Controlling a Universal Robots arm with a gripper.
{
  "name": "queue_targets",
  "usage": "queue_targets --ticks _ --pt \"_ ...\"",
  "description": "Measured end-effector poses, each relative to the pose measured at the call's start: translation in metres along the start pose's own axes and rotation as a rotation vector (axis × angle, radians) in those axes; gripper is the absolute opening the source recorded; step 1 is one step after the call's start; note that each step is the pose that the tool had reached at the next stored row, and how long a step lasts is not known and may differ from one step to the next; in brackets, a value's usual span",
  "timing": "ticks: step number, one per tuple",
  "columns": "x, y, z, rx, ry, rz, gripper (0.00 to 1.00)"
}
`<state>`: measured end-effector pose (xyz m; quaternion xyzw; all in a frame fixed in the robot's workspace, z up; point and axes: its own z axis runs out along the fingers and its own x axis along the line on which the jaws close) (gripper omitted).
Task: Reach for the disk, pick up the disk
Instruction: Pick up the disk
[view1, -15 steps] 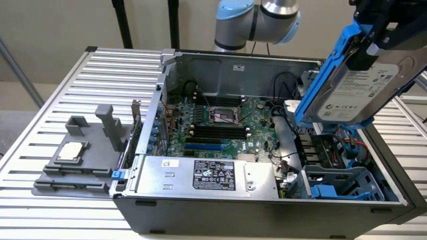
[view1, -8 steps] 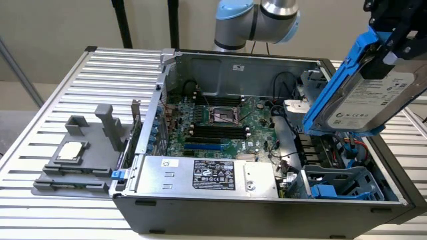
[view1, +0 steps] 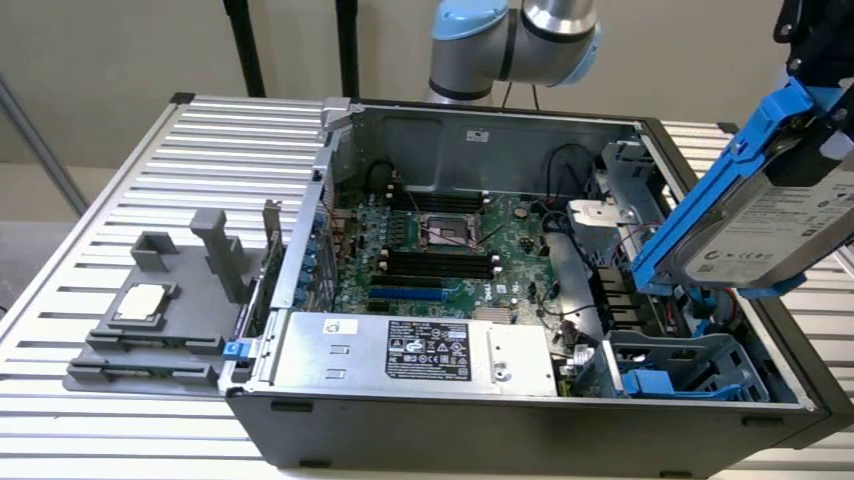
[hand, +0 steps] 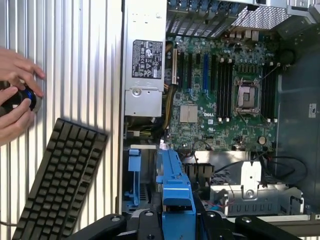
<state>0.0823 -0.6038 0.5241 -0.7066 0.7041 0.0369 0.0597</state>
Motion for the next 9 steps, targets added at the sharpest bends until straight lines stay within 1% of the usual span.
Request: queue_targets --ticks 3,5,9 --pt "0.0053 -0.0046 -0.0003 0.0 0.0 0.0 0.33" --pt "0.0067 -0.0069 -0.0004 0.0 0.0001 0.0 0.33" --pt "0.0067 -0.0072 -0.0004 0.0 0.0 0.0 0.33"
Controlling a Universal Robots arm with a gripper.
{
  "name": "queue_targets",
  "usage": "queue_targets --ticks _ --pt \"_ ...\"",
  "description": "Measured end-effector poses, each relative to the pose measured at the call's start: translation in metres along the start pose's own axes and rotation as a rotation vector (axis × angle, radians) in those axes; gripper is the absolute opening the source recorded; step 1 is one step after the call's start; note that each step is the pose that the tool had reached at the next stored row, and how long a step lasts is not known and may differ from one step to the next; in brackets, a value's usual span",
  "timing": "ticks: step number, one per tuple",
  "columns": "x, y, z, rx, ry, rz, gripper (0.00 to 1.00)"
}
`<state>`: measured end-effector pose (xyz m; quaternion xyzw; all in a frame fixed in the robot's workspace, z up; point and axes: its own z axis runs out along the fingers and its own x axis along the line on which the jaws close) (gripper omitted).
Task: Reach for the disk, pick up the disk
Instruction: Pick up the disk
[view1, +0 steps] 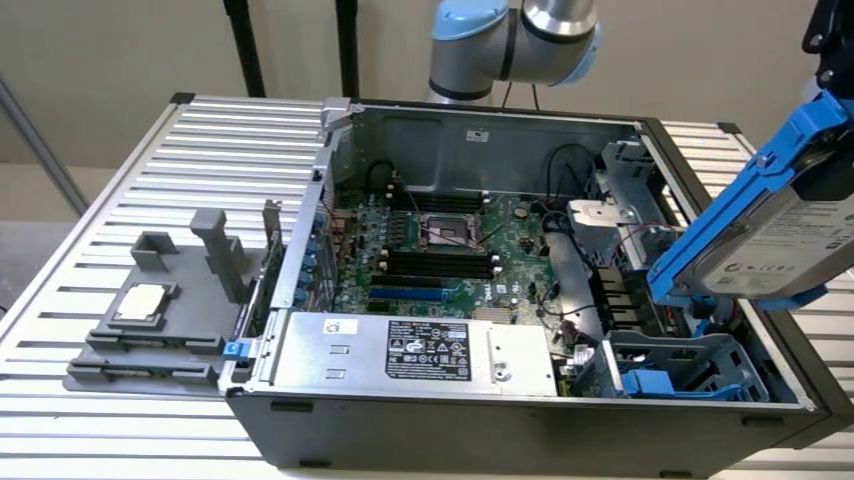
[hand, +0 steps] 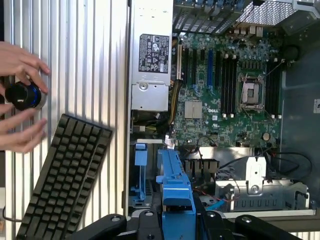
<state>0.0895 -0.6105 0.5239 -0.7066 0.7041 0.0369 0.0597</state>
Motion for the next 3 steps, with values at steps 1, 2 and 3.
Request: queue_targets --ticks 1,2,3 --pt "0.0 -0.0001 0.0 0.0 0.0 0.0 0.33" --pt "0.0 -0.0001 0.0 0.0 0.0 0.0 0.33" --pt "0.0 -0.0002 0.0 0.0 -0.0001 0.0 0.33"
